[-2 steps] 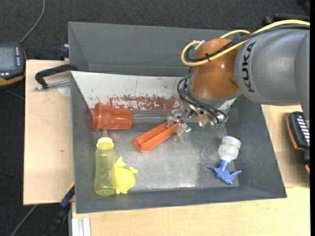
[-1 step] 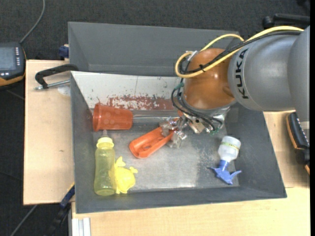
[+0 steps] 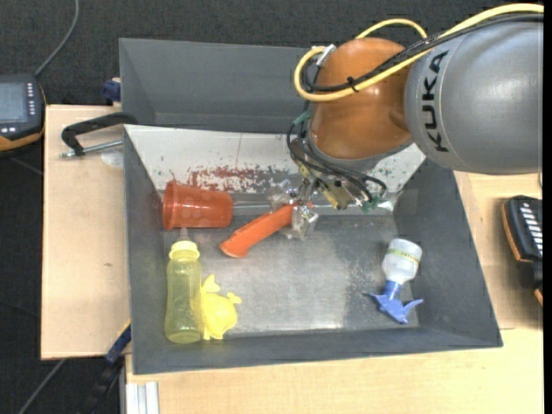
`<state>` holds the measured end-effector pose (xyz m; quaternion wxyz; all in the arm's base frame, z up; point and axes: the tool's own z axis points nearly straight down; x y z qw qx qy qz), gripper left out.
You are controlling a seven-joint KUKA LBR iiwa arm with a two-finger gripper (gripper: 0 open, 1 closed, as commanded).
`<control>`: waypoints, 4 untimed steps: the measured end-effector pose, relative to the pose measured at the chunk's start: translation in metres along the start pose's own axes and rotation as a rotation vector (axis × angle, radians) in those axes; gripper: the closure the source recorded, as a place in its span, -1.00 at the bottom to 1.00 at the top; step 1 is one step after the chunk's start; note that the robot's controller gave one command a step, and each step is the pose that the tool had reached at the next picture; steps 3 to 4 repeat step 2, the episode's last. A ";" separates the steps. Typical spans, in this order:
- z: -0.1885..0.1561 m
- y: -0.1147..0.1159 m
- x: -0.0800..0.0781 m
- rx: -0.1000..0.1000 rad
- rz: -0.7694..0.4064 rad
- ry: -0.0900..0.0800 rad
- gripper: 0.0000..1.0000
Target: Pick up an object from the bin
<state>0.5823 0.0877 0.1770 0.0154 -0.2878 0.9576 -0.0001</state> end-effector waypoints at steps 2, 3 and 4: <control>-0.118 0.014 -0.007 0.001 -0.035 -0.007 1.00; -0.118 0.014 -0.007 0.001 -0.035 -0.007 1.00; -0.118 0.014 -0.007 0.001 -0.035 -0.007 1.00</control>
Offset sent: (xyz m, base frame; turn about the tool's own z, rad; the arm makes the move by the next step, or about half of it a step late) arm -0.0068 0.0138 0.1166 -0.0370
